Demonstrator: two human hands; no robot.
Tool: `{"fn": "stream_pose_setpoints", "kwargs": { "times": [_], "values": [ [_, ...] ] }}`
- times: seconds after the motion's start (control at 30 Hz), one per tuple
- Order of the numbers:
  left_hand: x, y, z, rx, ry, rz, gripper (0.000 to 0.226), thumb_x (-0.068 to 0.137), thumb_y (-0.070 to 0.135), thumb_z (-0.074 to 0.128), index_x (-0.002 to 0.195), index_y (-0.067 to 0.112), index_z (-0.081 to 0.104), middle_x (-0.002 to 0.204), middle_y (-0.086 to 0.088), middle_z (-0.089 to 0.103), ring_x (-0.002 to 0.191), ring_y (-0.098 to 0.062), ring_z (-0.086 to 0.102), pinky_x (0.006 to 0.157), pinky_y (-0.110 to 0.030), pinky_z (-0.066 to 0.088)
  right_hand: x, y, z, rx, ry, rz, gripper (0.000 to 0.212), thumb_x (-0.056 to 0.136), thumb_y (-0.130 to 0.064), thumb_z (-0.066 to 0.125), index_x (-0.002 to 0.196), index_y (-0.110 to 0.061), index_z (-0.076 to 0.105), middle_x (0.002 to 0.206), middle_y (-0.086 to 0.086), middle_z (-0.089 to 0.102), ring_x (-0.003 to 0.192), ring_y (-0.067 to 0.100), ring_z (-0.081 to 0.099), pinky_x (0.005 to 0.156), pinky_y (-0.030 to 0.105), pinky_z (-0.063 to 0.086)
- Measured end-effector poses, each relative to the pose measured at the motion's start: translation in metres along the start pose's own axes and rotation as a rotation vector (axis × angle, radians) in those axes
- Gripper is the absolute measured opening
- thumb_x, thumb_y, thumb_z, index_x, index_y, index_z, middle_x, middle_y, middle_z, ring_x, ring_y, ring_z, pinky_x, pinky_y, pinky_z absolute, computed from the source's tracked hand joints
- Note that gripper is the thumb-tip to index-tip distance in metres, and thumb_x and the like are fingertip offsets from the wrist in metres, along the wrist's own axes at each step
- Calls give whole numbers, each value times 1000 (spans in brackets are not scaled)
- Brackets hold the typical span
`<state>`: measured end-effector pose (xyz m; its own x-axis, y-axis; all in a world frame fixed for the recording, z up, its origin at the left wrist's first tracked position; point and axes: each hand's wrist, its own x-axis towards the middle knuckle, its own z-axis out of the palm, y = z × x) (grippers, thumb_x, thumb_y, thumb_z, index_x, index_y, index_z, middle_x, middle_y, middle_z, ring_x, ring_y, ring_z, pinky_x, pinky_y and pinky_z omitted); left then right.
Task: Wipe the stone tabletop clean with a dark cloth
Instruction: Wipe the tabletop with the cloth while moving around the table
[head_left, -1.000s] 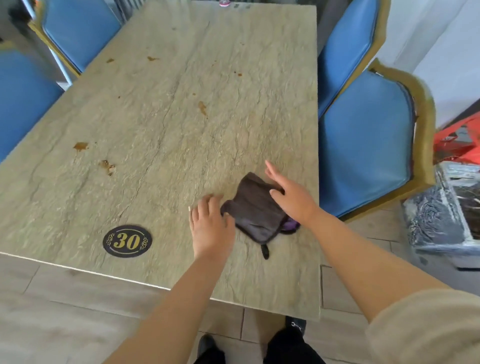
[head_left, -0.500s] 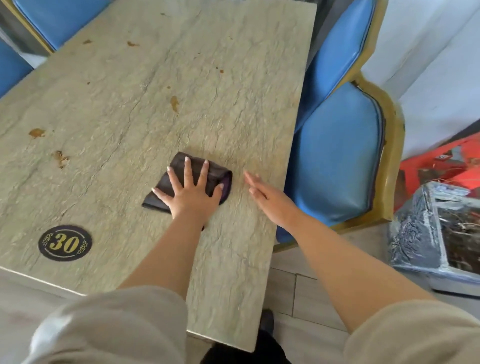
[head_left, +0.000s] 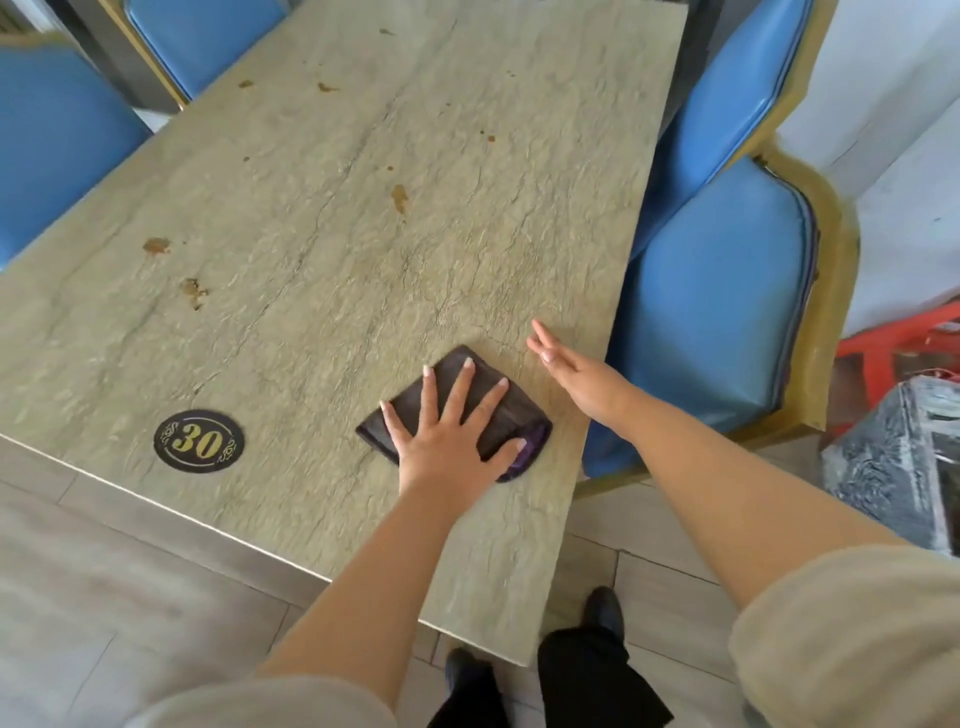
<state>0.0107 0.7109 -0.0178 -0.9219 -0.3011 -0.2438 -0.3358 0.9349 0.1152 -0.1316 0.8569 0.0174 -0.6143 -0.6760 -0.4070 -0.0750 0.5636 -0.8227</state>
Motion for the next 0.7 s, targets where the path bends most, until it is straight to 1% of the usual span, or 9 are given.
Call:
{"fn": "stream_pose_setpoints", "kwargs": {
  "times": [0.07, 0.13, 0.27, 0.33, 0.4, 0.47, 0.53, 0.6, 0.7],
  "values": [
    [9, 14, -1, -15, -29, -95, 69, 85, 80, 9, 142, 56, -22, 155, 14, -34, 142, -31, -34, 105, -76, -9, 1, -1, -13, -50, -12, 5, 52, 104, -32, 30, 151, -38, 8, 152, -20, 30, 140, 4, 23, 107, 21, 15],
    [-2, 43, 2, -30, -21, -98, 69, 87, 75, 11, 142, 53, -23, 155, 10, -36, 141, -35, -34, 104, -76, -8, 8, 2, -25, -192, 41, -10, 51, 103, -22, 36, 151, -34, 20, 152, -15, 33, 140, 11, 30, 107, 22, 23],
    [-34, 89, 23, -15, 82, 27, 70, 87, 71, 26, 147, 55, -5, 163, 9, -11, 149, -34, -10, 107, -75, -3, 31, 16, -46, -455, 107, -81, 43, 99, -8, 40, 140, -21, 47, 158, -2, 22, 146, 16, 16, 112, 27, 18],
    [-28, 86, 21, -29, 107, -47, 65, 88, 72, 25, 145, 59, -2, 163, 14, -4, 150, -29, -5, 108, -74, -2, 40, 20, -53, -469, 143, -111, 41, 97, -4, 41, 131, -20, 57, 155, 2, 27, 143, 21, 24, 113, 32, 24],
    [-9, 77, 13, -37, 106, -210, 63, 87, 75, 18, 142, 63, -9, 161, 18, -12, 150, -25, -12, 109, -73, -5, 48, 19, -54, -458, 203, -99, 38, 93, -1, 44, 120, -22, 62, 152, 4, 30, 138, 22, 32, 111, 36, 28],
    [18, 67, 3, -80, 71, -403, 63, 85, 77, 12, 139, 63, -17, 159, 19, -19, 148, -24, -21, 109, -72, -7, 54, 15, -50, -431, 219, -49, 41, 87, 4, 47, 113, -24, 62, 147, 5, 32, 137, 22, 34, 113, 43, 24],
    [40, 69, -6, -153, 52, -568, 62, 87, 76, 11, 140, 62, -17, 160, 18, -19, 146, -25, -24, 108, -73, -6, 61, 7, -52, -504, 186, -21, 46, 83, 6, 47, 114, -25, 58, 144, 6, 32, 137, 23, 32, 117, 51, 12],
    [47, 86, -9, -189, 36, -645, 60, 90, 71, 11, 142, 59, -16, 161, 15, -19, 146, -28, -24, 109, -73, -4, 70, -4, -62, -599, 121, -8, 56, 82, 8, 46, 124, -27, 54, 153, 6, 20, 145, 23, 14, 119, 48, 0],
    [37, 135, -3, -163, 75, -635, 58, 92, 67, 11, 141, 59, -19, 160, 12, -21, 146, -31, -23, 109, -71, -5, 96, -16, -82, -665, 26, -32, 72, 82, 13, 42, 140, -29, 41, 161, 2, -4, 147, 24, -10, 119, 46, 7]
  ]
}}
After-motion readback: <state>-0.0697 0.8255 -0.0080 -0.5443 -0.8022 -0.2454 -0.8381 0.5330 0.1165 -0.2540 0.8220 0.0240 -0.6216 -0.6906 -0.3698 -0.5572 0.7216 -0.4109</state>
